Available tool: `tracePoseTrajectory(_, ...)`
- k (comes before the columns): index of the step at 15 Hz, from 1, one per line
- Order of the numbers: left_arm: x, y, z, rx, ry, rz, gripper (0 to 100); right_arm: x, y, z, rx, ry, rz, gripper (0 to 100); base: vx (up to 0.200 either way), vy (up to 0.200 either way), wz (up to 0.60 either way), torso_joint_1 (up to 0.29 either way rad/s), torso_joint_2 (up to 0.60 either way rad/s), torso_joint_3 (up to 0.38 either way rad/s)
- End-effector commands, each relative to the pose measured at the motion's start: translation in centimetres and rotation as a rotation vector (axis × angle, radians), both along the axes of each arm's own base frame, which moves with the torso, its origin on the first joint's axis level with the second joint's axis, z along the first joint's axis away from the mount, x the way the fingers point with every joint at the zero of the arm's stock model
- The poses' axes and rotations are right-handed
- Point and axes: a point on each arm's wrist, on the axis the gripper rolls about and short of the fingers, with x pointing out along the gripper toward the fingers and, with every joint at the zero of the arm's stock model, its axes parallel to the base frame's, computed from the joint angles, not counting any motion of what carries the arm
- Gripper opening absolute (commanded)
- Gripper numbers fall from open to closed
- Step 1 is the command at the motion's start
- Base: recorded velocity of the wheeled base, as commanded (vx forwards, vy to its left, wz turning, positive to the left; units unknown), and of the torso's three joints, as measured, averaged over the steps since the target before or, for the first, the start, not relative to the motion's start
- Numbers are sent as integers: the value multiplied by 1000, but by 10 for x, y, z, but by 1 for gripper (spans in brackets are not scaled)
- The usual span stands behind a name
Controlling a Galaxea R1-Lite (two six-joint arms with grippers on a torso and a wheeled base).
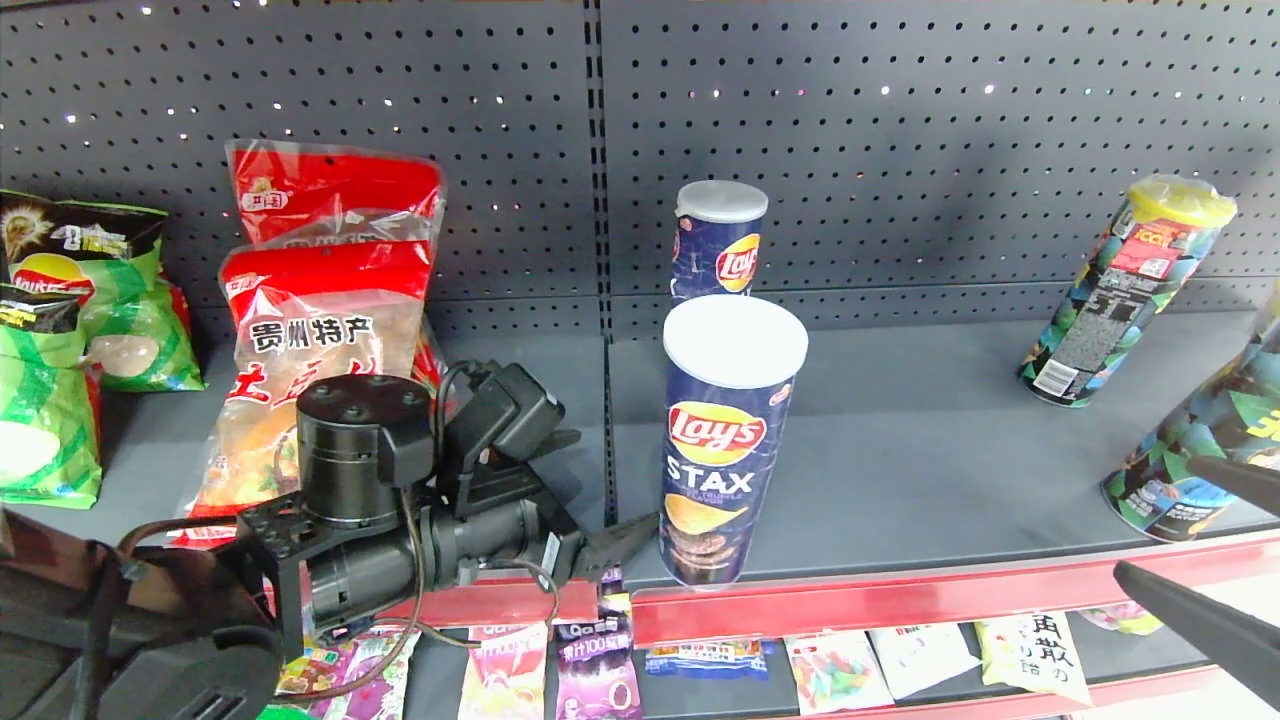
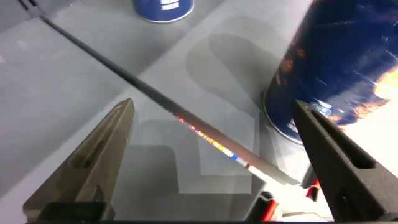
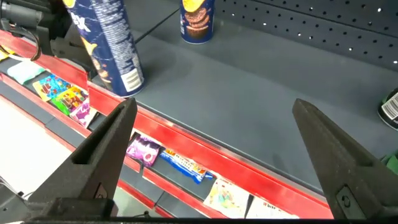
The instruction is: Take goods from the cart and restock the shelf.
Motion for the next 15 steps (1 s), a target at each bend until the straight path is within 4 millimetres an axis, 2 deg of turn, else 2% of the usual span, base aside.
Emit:
tracePoseTrajectory(1,-2,0,1,-1,-2,-4,100,1,0,0,-1,2,0,100,0,0,0,0,0,0)
tracePoseTrajectory(6,-3,1,1,-2,-3,-4,100,2,1,0,-4,8,2,100,0,0,0,0,0,0)
tracePoseTrajectory(9,-3,2,1,-1,-4,8,100,17,9,2,-24,47,19,100,0,0,0,0,0,0)
tracePoseTrajectory(10,-2,2,2,0,-9,23,100,25,16,3,-39,72,42,100,0,0,0,0,0,0)
tracePoseTrajectory(13,-2,3,3,-1,-14,32,100,33,31,1,-54,113,144,100,0,0,0,0,0,0)
tracePoseTrajectory(15,-1,2,5,-6,-20,32,100,45,47,-11,-99,195,194,100,0,0,0,0,0,0)
